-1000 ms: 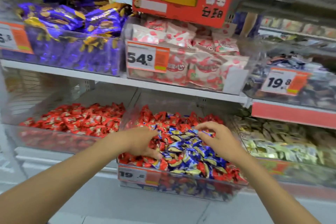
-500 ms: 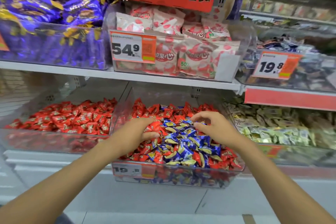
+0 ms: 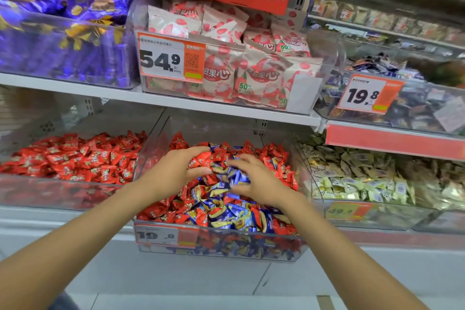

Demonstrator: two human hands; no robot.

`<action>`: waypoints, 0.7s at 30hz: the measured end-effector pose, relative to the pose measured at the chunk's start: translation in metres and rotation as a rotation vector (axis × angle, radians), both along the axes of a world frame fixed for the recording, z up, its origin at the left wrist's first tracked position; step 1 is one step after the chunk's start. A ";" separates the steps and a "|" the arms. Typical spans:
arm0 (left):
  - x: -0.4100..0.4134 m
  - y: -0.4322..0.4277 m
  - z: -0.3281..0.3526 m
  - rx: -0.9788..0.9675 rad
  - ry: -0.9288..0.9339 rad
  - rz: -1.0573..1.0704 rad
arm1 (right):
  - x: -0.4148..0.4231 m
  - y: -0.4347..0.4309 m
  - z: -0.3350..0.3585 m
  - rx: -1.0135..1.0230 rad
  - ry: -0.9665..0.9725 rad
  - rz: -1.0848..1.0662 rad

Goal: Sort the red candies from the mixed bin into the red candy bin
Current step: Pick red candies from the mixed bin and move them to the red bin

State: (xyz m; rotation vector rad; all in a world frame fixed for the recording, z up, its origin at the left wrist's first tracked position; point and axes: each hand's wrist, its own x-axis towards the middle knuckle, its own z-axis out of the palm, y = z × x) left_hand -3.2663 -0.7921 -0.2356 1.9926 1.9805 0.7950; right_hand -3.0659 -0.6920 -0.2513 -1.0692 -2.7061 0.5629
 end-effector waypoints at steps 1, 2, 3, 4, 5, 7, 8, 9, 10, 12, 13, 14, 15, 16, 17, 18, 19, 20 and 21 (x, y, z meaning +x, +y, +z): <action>0.001 0.001 0.000 -0.013 0.006 0.001 | -0.003 0.005 0.004 0.005 0.066 -0.013; 0.001 0.001 0.000 -0.022 0.019 0.002 | -0.003 0.010 0.009 0.008 0.137 -0.031; 0.001 0.001 -0.001 -0.030 0.030 0.002 | -0.002 0.014 0.017 -0.003 0.209 -0.049; 0.000 0.001 -0.001 -0.032 0.035 0.002 | 0.000 0.016 0.024 -0.031 0.284 -0.070; -0.001 0.001 -0.001 -0.043 0.033 0.006 | 0.005 0.018 0.030 -0.064 0.354 -0.090; -0.002 0.001 0.001 -0.047 0.028 0.010 | 0.017 0.021 0.038 -0.071 0.428 -0.138; -0.003 0.002 0.002 -0.040 0.024 0.009 | 0.024 0.024 0.037 -0.044 0.422 -0.172; -0.003 0.003 0.005 -0.035 0.015 0.010 | 0.030 0.028 0.034 -0.009 0.379 -0.210; -0.002 0.003 0.007 -0.022 0.006 0.011 | 0.035 0.033 0.028 0.017 0.292 -0.245; 0.000 0.006 0.008 -0.007 0.001 0.016 | 0.040 0.043 0.011 -0.003 0.053 -0.293; 0.001 0.007 0.008 -0.005 0.008 0.019 | 0.040 0.045 0.002 -0.046 -0.047 -0.311; 0.001 0.008 0.007 -0.007 0.017 0.018 | 0.038 0.046 -0.005 -0.073 -0.111 -0.318; 0.001 0.009 0.005 -0.016 0.023 0.018 | 0.035 0.045 -0.010 -0.078 -0.144 -0.314; 0.001 0.009 0.004 -0.021 0.028 0.013 | 0.032 0.043 -0.011 -0.069 -0.140 -0.298; 0.000 0.010 0.001 -0.027 0.033 0.011 | 0.029 0.040 -0.010 -0.067 -0.099 -0.272; 0.000 0.011 0.000 -0.026 0.035 0.011 | 0.027 0.037 -0.009 -0.064 -0.024 -0.225; -0.001 0.012 -0.001 -0.026 0.027 0.014 | 0.025 0.033 -0.008 -0.064 0.045 -0.172; -0.001 0.012 -0.001 -0.016 0.012 0.016 | 0.024 0.029 -0.007 -0.065 0.092 -0.128; -0.002 0.013 -0.002 -0.007 -0.005 0.022 | 0.024 0.026 -0.005 -0.074 0.133 -0.100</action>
